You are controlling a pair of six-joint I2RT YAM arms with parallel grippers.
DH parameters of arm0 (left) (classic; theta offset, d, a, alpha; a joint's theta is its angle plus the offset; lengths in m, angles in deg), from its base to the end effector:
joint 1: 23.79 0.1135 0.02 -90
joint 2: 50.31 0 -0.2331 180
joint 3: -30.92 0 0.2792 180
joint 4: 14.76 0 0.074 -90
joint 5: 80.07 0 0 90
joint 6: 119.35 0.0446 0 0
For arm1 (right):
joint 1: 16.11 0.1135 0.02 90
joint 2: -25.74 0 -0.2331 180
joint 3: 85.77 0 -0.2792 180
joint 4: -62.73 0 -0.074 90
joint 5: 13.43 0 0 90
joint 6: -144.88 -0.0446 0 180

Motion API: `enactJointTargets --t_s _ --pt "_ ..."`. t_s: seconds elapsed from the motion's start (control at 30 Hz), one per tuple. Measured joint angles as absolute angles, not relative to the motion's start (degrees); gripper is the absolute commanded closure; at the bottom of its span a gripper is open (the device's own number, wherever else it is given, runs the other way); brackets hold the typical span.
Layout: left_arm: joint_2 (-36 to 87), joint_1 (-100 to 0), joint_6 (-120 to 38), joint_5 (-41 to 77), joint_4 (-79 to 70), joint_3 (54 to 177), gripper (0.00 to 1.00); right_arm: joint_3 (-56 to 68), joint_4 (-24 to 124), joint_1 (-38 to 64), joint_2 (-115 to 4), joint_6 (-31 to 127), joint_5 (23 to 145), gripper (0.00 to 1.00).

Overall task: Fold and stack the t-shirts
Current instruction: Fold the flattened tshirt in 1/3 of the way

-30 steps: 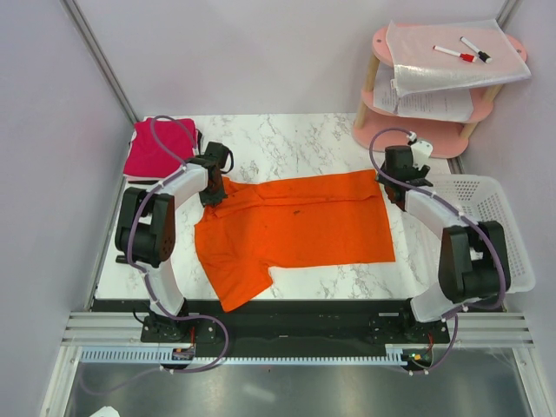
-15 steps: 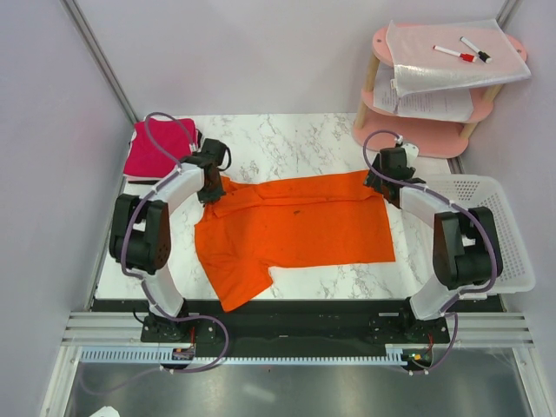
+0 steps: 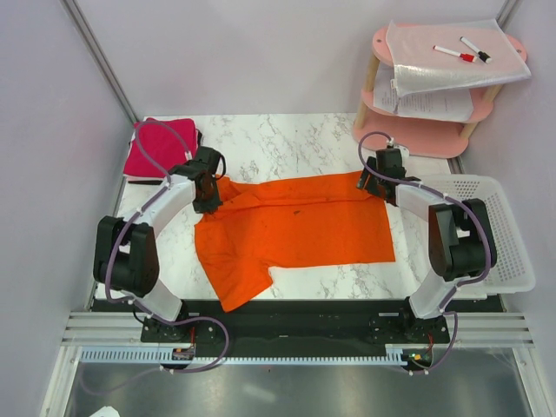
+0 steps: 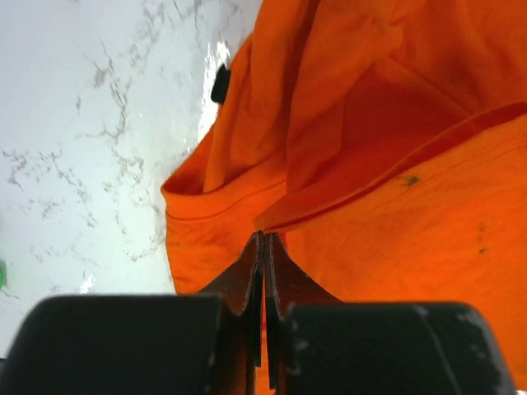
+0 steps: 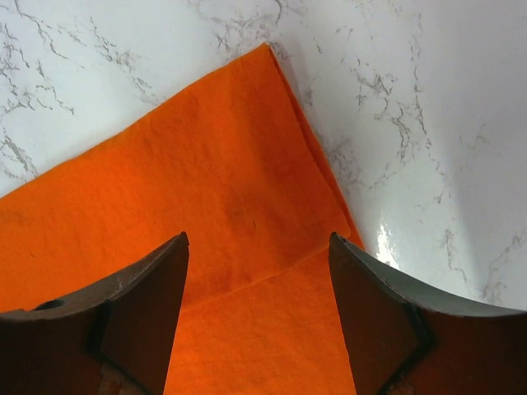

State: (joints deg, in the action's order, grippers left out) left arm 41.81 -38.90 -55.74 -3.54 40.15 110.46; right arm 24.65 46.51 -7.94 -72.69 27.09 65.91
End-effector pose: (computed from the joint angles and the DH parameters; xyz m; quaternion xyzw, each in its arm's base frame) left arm 0.3368 -0.0802 0.1772 -0.1185 0.9670 0.0389 0.2220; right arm 0.3792 0.0461 0.1259 0.1917 0.9006 0.0358 0.3884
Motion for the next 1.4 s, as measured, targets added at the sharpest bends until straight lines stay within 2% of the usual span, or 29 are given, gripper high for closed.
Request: enactJointTargets --t_s 0.1,0.13,0.23,0.27,0.3,0.37,0.4,0.43,0.47,0.87,1.13,1.2,1.23,1.27,1.4 --pt "40.6 -39.8 -55.7 -2.4 41.5 108.6 0.69 24.6 46.5 -7.9 -73.1 27.2 66.4 0.23" --pt "39.9 -40.1 -55.5 -2.0 42.1 108.2 0.47 24.6 46.5 -7.8 -73.2 27.2 66.5 0.23" --pt "37.0 -41.0 -55.3 -1.5 42.9 107.4 0.24 24.6 46.4 -7.8 -73.4 27.3 66.7 0.23" --pt "35.9 -41.3 -55.1 -1.5 43.2 107.3 0.24 24.4 46.4 -7.8 -73.4 27.3 66.7 0.23" --pt "34.4 -41.5 -55.0 -1.5 43.2 107.3 0.24 24.2 46.5 -7.7 -73.5 27.3 66.8 0.23" --pt "31.9 -41.7 -55.0 -1.5 42.9 107.4 0.35 23.6 46.4 -7.7 -73.7 27.2 67.1 0.23" --pt "31.2 -41.7 -55.0 -1.5 42.7 107.7 0.68 23.2 46.5 -7.7 -73.8 27.2 67.4 0.22" --pt "31.1 -41.7 -54.9 -1.5 42.4 108.2 0.92 22.8 46.4 -7.7 -73.9 27.2 67.6 0.22" --pt "31.5 -41.7 -55.0 -1.4 42.0 108.9 0.98 22.3 46.5 -7.7 -74.0 27.2 67.8 0.22" --pt "54.7 -45.3 -52.9 0.0 37.5 120.0 0.98 18.0 46.4 -7.4 -77.1 27.2 70.5 0.2" --pt "57.7 -48.1 -52.8 -1.6 37.8 124.8 0.98 15.8 46.0 -6.9 -79.7 28.0 73.4 0.21" --pt "58.1 -47.1 -52.8 -2.1 37.8 127.8 0.98 14.3 46.0 -6.5 -81.2 28.4 74.1 0.56" --pt "58.5 -46.4 -52.8 -2.2 37.8 129.4 0.98 13.3 46.0 -6.2 -82.2 29.1 74.4 0.89" --pt "59.0 -45.7 -52.8 -2.4 37.8 131.1 0.98 12.3 46.0 -5.9 -83.3 29.5 74.8 0.98" --pt "63.0 -43.1 -52.8 -3.3 38.0 137.5 0.98 10.3 45.6 -5.0 -86.8 30.0 75.6 1.0"
